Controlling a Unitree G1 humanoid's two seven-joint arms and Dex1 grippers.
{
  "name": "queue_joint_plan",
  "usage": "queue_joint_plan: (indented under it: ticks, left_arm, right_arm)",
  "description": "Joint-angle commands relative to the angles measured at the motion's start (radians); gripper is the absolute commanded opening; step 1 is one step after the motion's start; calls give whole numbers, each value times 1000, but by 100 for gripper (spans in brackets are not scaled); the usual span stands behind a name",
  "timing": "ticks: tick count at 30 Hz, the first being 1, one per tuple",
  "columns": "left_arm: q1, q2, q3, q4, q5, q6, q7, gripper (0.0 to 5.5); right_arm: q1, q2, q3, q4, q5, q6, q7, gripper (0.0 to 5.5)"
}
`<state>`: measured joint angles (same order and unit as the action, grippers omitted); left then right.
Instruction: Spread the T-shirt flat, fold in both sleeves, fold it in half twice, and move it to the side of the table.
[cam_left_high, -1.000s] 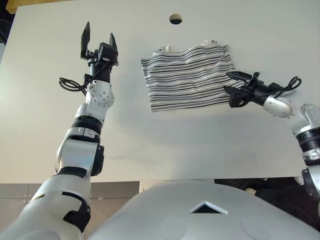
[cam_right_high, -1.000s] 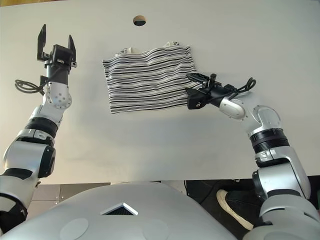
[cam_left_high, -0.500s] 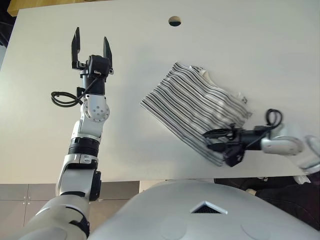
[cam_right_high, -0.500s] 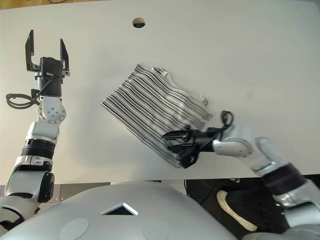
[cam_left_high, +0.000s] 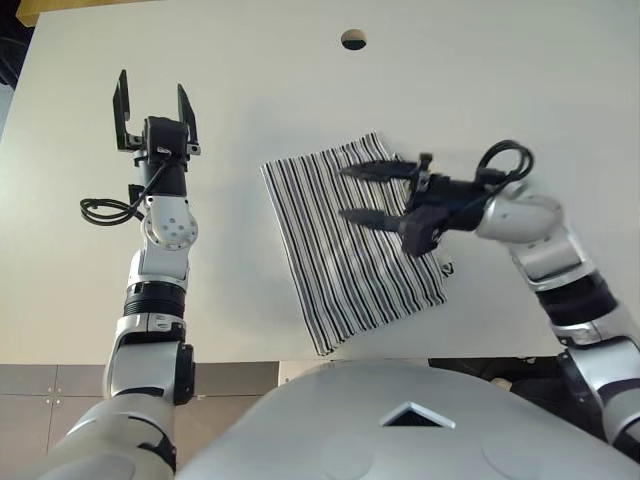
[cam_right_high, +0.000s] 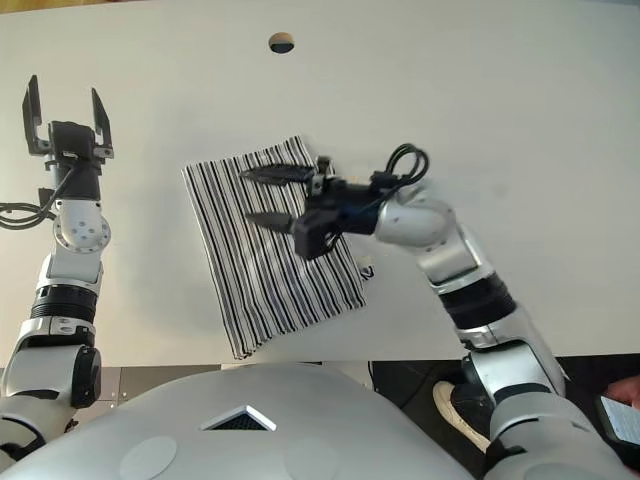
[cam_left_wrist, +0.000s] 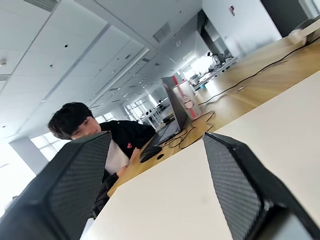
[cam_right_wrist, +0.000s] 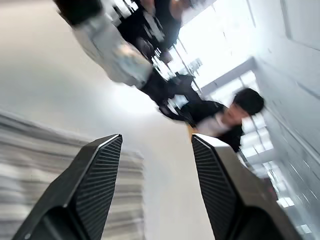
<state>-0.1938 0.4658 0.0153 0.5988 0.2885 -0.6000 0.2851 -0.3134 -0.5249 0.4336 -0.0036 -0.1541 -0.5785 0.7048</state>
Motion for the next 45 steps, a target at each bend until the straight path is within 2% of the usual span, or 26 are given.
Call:
queue_joint_plan:
  ticks: [1,4,7,10,16,19,22,24,25,28,32,33,35,40,45]
  left_arm:
    - [-23,-10,-2,-35,4,0,-26,340]
    - [-38,-19,-11,-38,9,4,-35,340]
    - [-65,-27,-27,-26,23,6,-46,340]
    - [-85,-27,-44,-6,43,-1,-54,340]
    - [-131,-11,-78,42,82,-25,-67,340]
    - [-138,2,-78,50,91,-38,-69,340]
    - [-136,26,-116,40,132,-85,-93,340]
    - [-71,114,-174,-44,190,-203,-167,340]
    - [-26,170,-200,-97,201,-264,-221,340]
    - [150,353,-216,-253,136,-310,-417,340]
    - [368,488,-209,-421,103,-250,-584,393]
    - [417,525,-218,-458,100,-243,-631,393]
    - [471,565,-241,-522,90,-238,-709,393]
    - [471,532,-348,-587,49,-246,-837,393]
    - [462,491,-397,-574,65,-259,-859,393]
  right_arm:
    - [-149,35,47,287,-341,13,-202,258]
    - [-194,56,169,506,-547,-19,-313,258]
    - [-216,77,202,664,-604,-27,-400,258]
    - [-162,12,155,650,-578,-21,-454,258]
    - [134,-142,1,296,-504,90,-456,258]
    - [168,-124,-40,191,-489,138,-463,258]
    - [125,-72,-130,157,-451,146,-576,258]
    - [158,-90,-217,75,-330,74,-590,258]
    - [197,-120,-251,26,-259,42,-561,258]
    - [429,-332,-311,-95,-146,5,-363,258]
    - [739,-533,-405,-176,-175,50,-182,331]
    - [796,-564,-427,-205,-190,70,-145,331]
    - [830,-593,-419,-273,-220,86,-80,331]
    - [700,-549,-256,-307,-274,69,44,331]
    - [636,-534,-186,-314,-261,64,99,331]
